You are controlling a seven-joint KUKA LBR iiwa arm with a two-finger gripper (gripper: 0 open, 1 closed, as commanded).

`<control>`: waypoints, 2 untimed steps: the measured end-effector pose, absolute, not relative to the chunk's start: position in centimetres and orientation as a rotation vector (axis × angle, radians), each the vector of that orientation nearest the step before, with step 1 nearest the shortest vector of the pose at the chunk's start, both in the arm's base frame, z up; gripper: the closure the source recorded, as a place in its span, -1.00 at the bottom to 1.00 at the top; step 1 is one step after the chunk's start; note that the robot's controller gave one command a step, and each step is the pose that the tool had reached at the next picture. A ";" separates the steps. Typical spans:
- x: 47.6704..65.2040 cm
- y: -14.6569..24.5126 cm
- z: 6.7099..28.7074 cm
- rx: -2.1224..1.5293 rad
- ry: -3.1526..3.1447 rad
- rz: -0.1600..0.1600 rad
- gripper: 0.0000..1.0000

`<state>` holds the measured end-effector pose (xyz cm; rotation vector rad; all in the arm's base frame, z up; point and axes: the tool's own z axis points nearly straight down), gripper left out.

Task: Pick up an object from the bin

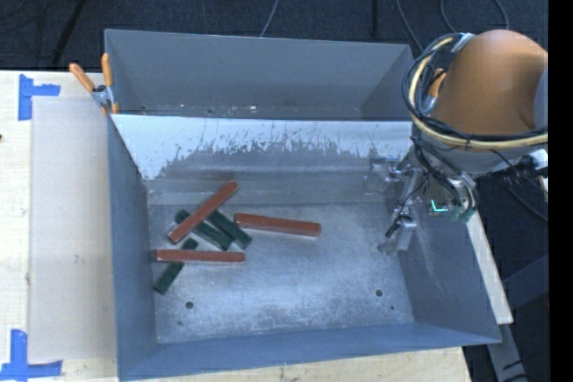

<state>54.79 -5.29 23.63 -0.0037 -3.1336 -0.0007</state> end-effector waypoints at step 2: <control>60.3 4.8 6.6 0.244 -3.129 -0.001 -1.00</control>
Offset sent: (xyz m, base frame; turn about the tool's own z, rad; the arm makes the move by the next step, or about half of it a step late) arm 0.0154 0.0764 -0.0692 -0.0660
